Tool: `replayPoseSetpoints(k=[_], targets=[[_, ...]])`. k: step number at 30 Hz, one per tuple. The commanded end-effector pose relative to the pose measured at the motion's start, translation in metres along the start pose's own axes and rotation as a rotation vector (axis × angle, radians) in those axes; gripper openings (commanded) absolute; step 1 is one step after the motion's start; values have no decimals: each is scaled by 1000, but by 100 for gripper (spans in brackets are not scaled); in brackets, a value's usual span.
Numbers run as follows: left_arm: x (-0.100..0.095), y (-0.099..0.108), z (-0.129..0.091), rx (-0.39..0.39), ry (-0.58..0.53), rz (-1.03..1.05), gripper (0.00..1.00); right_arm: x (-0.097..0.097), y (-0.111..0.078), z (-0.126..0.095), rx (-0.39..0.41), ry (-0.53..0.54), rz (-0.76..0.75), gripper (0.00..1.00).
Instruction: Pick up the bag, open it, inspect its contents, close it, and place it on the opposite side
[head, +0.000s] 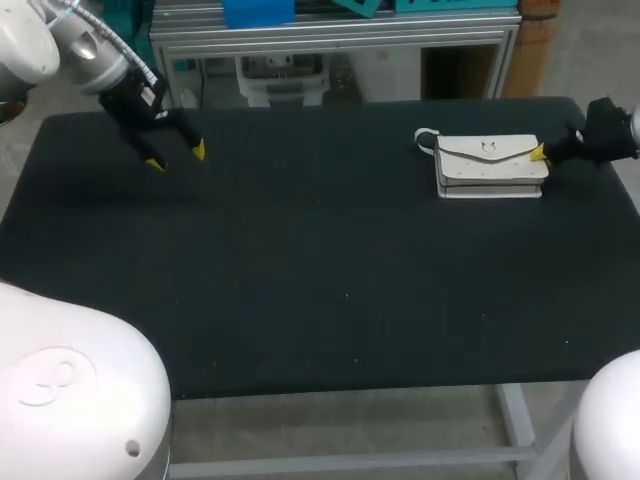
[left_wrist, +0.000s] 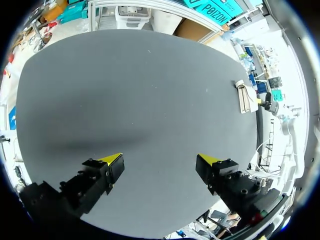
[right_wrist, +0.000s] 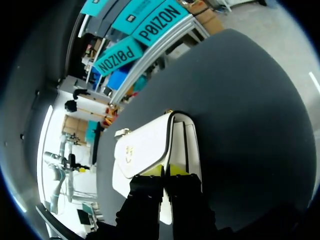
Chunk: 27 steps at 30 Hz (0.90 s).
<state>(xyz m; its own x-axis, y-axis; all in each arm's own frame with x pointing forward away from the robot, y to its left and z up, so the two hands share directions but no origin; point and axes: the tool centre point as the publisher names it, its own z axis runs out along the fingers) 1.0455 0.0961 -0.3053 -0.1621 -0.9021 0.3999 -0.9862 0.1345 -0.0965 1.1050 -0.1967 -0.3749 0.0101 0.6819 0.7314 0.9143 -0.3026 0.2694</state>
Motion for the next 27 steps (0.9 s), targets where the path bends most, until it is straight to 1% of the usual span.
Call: replayPoseSetpoints(k=[1,3,7,10,14,18,24,27], targets=[[-3,-8,-5,-25,-24,-17,100,-7,28,0,73,-8,1,0],[-6,-10,-7,-24,-44,-30,100,-10,37,-2,84,-27,3,0],[-11,-13,-12,-23,-68,-46,100,-17,54,-8,90,-32,16,0],[-14,-12,-13,-12,-101,-60,100,-22,62,-11,97,-48,20,0],[-20,-14,-16,0,-113,-65,100,-31,71,-14,104,-67,23,0],[-27,-15,-21,18,-130,-72,100,-37,78,-17,108,-67,30,0],[-39,-18,-28,81,-132,-75,100,-38,83,-19,115,-81,22,0],[-43,-19,-29,99,-141,-73,100,-39,84,-19,123,-92,17,0]])
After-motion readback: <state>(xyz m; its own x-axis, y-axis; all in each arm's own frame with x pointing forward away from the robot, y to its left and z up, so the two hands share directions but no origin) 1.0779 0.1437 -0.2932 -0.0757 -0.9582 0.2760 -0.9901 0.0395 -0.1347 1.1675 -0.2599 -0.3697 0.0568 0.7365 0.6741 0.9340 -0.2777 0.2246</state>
